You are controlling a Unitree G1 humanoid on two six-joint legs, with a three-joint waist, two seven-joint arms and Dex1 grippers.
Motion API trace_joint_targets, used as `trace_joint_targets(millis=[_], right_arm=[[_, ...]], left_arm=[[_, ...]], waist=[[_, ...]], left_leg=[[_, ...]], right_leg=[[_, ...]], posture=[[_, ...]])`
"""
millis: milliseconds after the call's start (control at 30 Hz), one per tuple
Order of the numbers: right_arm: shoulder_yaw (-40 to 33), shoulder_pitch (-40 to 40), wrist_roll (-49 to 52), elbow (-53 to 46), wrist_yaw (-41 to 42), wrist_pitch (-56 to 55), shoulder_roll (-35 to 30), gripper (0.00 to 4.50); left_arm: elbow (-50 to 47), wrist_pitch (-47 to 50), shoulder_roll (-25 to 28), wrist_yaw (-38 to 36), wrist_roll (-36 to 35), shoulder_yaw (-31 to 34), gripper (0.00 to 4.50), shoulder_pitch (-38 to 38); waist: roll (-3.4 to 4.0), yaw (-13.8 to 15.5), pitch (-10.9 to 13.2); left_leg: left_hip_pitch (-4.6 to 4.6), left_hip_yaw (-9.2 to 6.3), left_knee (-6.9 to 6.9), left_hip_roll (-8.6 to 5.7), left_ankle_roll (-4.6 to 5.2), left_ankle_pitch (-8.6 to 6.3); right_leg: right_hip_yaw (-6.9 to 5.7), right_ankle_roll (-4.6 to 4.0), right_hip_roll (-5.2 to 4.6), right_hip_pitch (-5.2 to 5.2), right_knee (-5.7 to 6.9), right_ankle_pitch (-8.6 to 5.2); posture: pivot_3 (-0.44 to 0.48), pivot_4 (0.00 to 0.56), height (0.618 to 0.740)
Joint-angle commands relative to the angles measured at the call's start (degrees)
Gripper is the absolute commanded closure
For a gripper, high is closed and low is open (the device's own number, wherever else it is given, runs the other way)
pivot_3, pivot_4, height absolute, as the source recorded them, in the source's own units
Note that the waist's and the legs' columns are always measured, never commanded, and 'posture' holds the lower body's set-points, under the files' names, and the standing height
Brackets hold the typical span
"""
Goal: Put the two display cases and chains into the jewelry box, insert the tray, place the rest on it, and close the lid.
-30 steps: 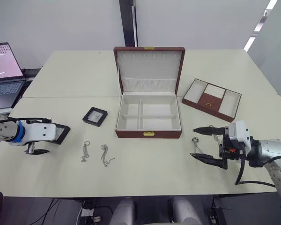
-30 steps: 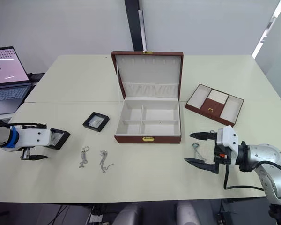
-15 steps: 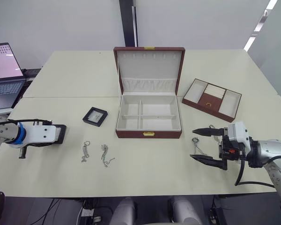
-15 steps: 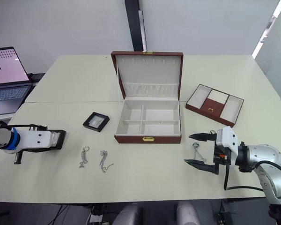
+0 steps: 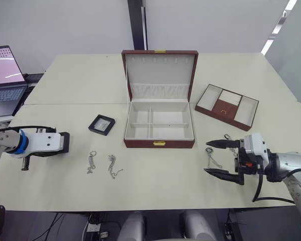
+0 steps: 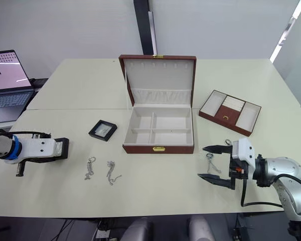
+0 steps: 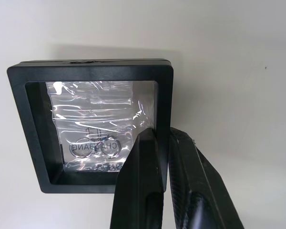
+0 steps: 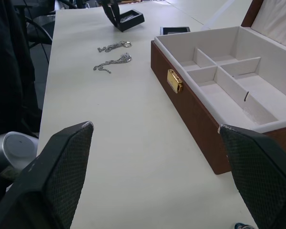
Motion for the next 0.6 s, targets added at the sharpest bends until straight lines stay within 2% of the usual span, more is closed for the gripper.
trace_joint_targets(millis=[33,167,367,600], right_arm=[[-1.0,-0.8,1.3,-0.5,0.1,-0.8,0.0,0.00],[-1.5,-0.5,2.1,-1.6,-0.4,-0.2,-0.1,0.00],[-4.3,-0.7,6.7,-5.3,-4.9,3.0,0.8,0.00],[-7.7,-0.2,11.7,-10.7,-11.8,9.2,0.0,0.00]], left_arm=[[-2.8,2.8,1.0,-3.5,-3.1,2.4,4.48,-0.5],[-7.3,6.3,1.8,-7.6,-5.9,3.6,4.48,-0.7],[-17.6,17.4,1.5,-14.4,-9.7,4.7,4.48,-3.7],[-25.2,27.5,-2.9,-20.0,-10.3,2.1,4.48,-12.1]], waist=[[-0.02,0.0,0.0],[-0.07,-0.1,0.0],[-0.10,-0.2,0.0],[-0.15,-0.2,0.1]], left_leg=[[-0.01,0.00,0.00,0.00,0.00,0.00],[-0.04,-0.03,0.01,0.00,0.00,0.00],[-0.06,-0.05,0.04,0.01,0.00,0.00],[-0.08,-0.08,0.05,0.00,0.00,0.00]], right_leg=[[0.00,0.00,0.00,0.00,0.00,0.00],[-0.02,0.00,0.00,-0.01,0.00,0.00],[-0.04,0.00,0.01,-0.01,0.00,0.00],[-0.07,0.00,0.02,0.00,0.00,0.00]], posture=[[0.000,0.150,0.740],[0.000,0.150,0.740],[0.000,0.150,0.740],[0.000,0.150,0.740]])
